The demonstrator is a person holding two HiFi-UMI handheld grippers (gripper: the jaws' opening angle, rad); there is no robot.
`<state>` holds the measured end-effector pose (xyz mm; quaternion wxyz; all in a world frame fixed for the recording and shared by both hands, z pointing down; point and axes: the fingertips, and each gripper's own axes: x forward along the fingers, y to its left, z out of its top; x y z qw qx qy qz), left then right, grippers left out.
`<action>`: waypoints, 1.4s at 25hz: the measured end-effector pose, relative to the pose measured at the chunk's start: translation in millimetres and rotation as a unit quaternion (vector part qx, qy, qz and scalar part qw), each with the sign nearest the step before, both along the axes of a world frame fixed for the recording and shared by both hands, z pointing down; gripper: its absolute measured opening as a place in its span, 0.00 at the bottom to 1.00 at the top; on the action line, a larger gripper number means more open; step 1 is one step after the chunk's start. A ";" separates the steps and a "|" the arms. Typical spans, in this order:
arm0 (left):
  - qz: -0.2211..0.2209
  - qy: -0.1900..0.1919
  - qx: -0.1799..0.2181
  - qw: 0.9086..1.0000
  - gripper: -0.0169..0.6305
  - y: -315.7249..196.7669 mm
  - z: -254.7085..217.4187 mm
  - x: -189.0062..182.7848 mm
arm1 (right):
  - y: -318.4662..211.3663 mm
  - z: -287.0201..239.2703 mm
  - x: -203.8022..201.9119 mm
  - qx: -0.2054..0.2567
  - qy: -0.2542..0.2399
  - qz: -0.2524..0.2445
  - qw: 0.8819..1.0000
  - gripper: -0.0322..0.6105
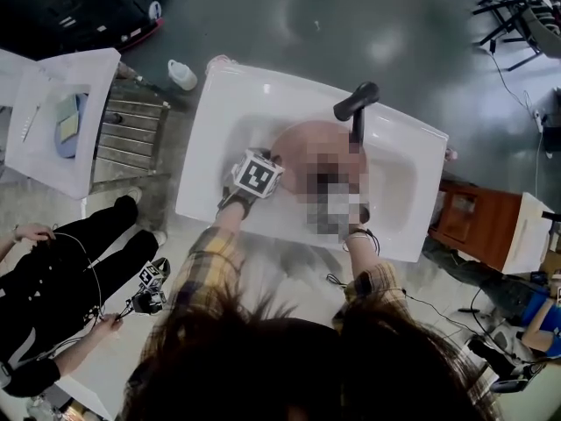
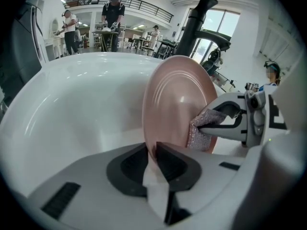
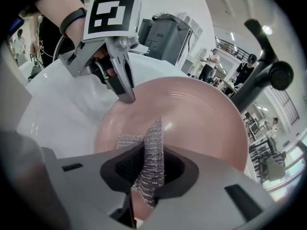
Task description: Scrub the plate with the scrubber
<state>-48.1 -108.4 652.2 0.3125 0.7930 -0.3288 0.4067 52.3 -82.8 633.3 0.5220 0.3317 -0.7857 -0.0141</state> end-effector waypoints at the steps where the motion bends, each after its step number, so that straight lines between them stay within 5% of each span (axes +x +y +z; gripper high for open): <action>1: 0.000 0.004 -0.002 1.000 0.11 0.9 1.3 1.4 | 0.2 -0.8 4.7 0.000 0.001 0.004 1.000 0.18; 19: -0.004 -0.002 -0.002 1.000 0.11 1.6 -4.9 0.1 | -30.7 -37.9 60.0 0.051 0.009 0.061 0.997 0.18; 35: -0.076 0.032 -0.019 0.996 0.10 3.1 -11.9 -5.1 | -76.0 -59.8 -7.3 0.068 -0.033 0.057 0.996 0.18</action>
